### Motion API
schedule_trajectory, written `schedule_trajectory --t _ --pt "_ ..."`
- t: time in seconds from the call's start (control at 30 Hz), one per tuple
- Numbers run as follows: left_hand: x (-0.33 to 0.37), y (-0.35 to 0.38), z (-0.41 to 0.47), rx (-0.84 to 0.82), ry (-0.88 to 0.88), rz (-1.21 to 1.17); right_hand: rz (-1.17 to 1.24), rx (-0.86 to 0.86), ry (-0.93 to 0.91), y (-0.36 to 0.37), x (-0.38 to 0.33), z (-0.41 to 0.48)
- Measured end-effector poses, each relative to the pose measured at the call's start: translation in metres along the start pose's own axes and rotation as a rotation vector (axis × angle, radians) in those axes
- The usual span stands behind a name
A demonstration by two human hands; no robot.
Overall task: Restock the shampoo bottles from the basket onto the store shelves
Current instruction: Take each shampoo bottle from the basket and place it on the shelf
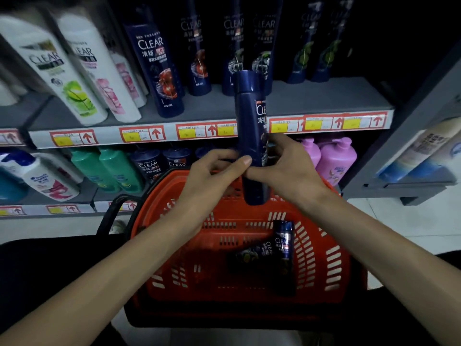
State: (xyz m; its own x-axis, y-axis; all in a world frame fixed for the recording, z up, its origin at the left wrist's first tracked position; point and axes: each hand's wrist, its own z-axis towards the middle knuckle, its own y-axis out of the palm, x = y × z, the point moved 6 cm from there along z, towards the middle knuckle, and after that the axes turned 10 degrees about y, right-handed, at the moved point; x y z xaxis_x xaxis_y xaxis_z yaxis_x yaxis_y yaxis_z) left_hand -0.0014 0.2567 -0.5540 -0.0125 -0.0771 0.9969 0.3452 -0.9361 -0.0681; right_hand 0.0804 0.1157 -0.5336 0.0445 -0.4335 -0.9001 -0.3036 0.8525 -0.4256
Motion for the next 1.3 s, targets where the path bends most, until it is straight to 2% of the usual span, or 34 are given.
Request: schedule_trajectory --t 0.17,0.3,0.63,0.93,1.3 --pt "0.012 0.0 0.018 0.006 0.116 0.058 -0.038 0.175 -0.076 -0.01 -0.015 0.014" --pt "0.025 0.003 0.044 0.039 0.151 -0.002 -0.085 0.355 -0.182 -0.01 -0.034 0.03" --pt "0.056 0.016 0.121 0.187 0.294 -0.016 -0.095 0.511 -0.308 -0.01 -0.06 0.083" --pt "0.066 0.01 0.169 0.24 0.422 0.084 -0.06 0.461 -0.325 -0.003 -0.066 0.129" --pt "0.035 -0.003 0.186 0.31 0.265 0.057 -0.07 0.433 -0.198 0.02 -0.045 0.15"
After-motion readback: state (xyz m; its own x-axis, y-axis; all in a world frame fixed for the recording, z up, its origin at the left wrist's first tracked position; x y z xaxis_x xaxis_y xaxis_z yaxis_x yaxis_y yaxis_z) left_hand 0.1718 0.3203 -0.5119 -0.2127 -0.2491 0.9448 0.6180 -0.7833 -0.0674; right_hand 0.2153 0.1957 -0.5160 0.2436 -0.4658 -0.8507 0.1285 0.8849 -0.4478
